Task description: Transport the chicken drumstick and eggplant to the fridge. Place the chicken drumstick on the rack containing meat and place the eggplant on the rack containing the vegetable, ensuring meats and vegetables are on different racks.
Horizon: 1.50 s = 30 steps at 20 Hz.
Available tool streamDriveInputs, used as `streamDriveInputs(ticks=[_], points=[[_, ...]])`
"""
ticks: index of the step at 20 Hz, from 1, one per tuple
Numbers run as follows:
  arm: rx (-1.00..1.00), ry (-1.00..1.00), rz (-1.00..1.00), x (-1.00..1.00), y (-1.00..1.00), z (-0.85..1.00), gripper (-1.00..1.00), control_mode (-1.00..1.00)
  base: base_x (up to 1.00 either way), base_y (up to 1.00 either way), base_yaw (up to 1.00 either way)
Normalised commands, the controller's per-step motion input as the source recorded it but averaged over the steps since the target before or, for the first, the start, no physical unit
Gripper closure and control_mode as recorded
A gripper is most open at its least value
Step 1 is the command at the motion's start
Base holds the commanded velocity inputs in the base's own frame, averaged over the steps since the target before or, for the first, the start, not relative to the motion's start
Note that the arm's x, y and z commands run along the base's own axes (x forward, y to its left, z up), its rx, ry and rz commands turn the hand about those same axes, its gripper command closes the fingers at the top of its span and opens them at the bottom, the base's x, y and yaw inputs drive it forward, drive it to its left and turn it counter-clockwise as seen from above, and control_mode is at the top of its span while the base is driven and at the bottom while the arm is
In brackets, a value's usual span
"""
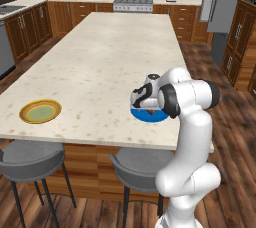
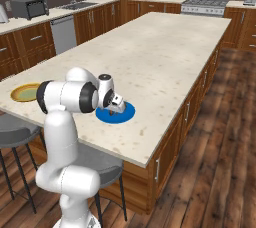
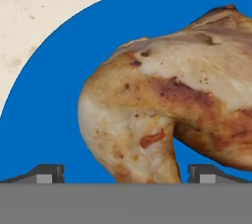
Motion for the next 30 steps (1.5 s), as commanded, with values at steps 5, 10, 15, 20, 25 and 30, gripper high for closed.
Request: streamDriveInputs(ticks=[5,10,15,20,25,30], points=[[0.07,0.00,0.00,0.05,0.15,-0.45,1.00,-1.00,0.00,0.00,0.00],[0.03,-0.01,0.00,0.14,0.05,-0.35,1.00,-1.00,0.00,0.00,0.00],[0.01,0.00,0.00,-0.14,0.20,-0.32,1.00,-1.00,0.00,0.00,0.00],[0.00,0.00,0.00,-0.21,0.12,-0.04,1.00,-1.00,0.00,0.00,0.00],[0.00,-0.03,0.01,-0.52,0.00,0.83,1.00,-1.00,0.00,0.00,0.00],[0.00,-0.12,0.09,-0.80,-0.01,1.00,1.00,-1.00,0.00,0.00,0.00]])
